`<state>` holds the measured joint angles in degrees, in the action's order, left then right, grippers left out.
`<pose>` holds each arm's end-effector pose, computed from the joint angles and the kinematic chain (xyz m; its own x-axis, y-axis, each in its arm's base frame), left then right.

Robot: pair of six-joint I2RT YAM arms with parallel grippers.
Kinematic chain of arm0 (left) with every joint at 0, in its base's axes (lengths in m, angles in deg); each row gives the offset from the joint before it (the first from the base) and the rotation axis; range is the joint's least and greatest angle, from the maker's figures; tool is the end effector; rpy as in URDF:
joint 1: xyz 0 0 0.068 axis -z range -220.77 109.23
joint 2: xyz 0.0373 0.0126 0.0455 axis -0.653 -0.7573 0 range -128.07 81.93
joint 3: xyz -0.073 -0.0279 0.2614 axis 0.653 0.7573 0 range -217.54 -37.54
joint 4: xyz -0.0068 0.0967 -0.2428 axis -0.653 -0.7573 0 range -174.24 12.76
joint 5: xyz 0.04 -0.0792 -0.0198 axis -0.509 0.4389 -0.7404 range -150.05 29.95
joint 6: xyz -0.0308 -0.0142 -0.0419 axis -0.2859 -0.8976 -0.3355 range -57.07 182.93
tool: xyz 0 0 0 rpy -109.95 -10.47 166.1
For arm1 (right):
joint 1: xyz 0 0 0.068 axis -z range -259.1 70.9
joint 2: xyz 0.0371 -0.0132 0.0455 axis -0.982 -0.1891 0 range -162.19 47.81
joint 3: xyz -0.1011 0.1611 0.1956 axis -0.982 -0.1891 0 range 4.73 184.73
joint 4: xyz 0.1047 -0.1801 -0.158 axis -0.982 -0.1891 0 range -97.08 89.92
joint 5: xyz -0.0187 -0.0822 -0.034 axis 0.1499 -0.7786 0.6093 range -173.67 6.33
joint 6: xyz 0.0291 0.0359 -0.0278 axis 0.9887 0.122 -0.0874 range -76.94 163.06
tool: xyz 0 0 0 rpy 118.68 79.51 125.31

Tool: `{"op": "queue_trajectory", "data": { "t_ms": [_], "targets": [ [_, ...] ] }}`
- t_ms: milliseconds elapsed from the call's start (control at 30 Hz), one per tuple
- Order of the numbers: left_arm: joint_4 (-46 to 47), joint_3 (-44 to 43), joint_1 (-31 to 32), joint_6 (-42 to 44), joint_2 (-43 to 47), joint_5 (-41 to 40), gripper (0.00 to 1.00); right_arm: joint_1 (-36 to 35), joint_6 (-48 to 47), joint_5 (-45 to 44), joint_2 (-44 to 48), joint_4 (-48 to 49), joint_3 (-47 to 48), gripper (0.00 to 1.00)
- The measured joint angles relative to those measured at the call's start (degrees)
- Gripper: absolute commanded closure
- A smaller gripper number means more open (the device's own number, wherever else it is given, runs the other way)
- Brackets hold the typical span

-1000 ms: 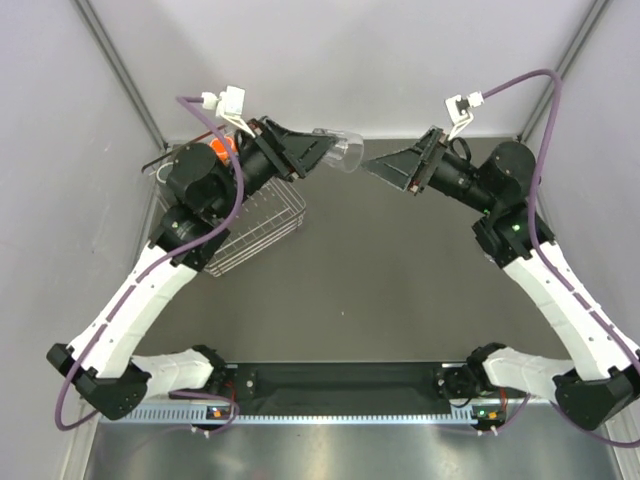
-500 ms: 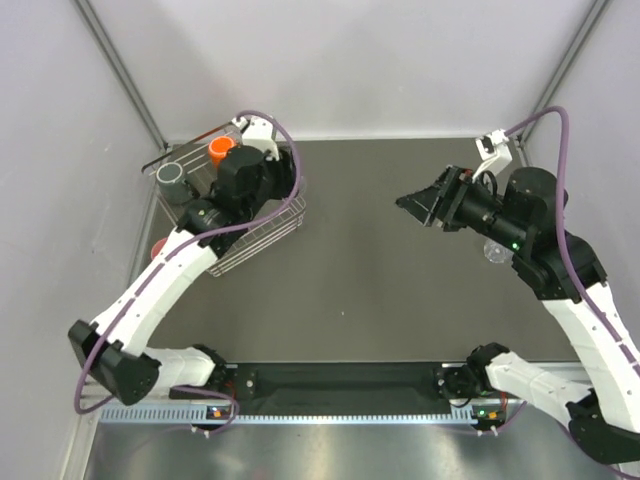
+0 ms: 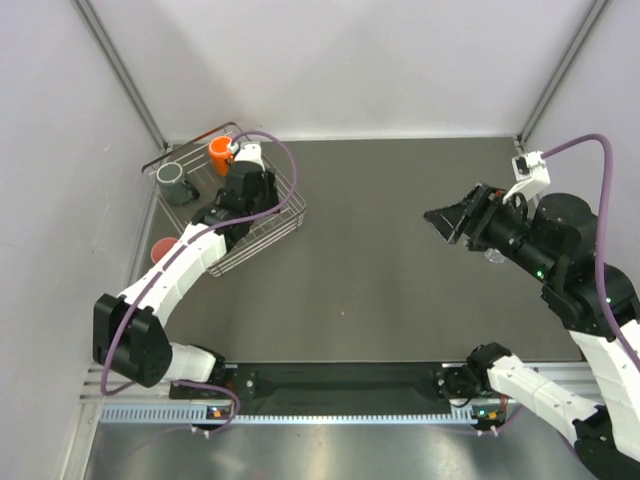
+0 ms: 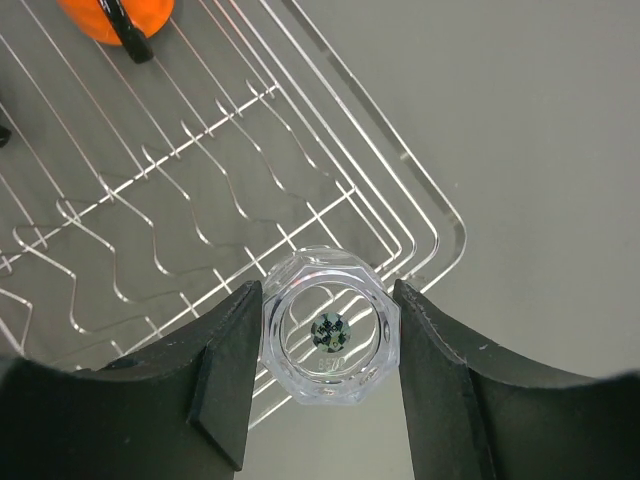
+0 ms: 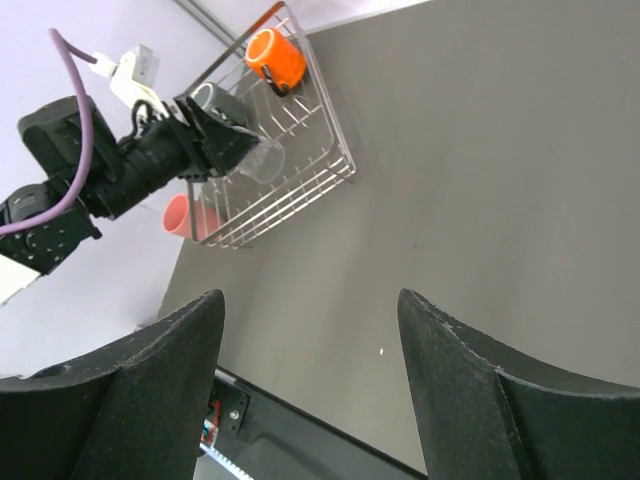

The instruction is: Load the cups into the dish rack

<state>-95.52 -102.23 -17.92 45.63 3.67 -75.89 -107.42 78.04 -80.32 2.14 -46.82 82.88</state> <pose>0.2899 -0.1116 0.3157 -0.5119 -0.0948 -0.8538 0.0081 0.9933 -0.1151 0.1012 0.0569 0.4575 -0.4778 0.3926 -0.7859 -0.3046 0.7650 0.5674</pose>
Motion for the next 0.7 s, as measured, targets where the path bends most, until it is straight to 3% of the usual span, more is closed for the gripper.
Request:
{"op": "queue_trajectory", "data": {
  "t_ms": [700],
  "targets": [
    [8.0, 3.3, -0.8, 3.1, -6.1, 0.7, 1.0, 0.0, -0.5, -2.2, 0.9, -3.3, 0.0, 0.29]
  ]
}}
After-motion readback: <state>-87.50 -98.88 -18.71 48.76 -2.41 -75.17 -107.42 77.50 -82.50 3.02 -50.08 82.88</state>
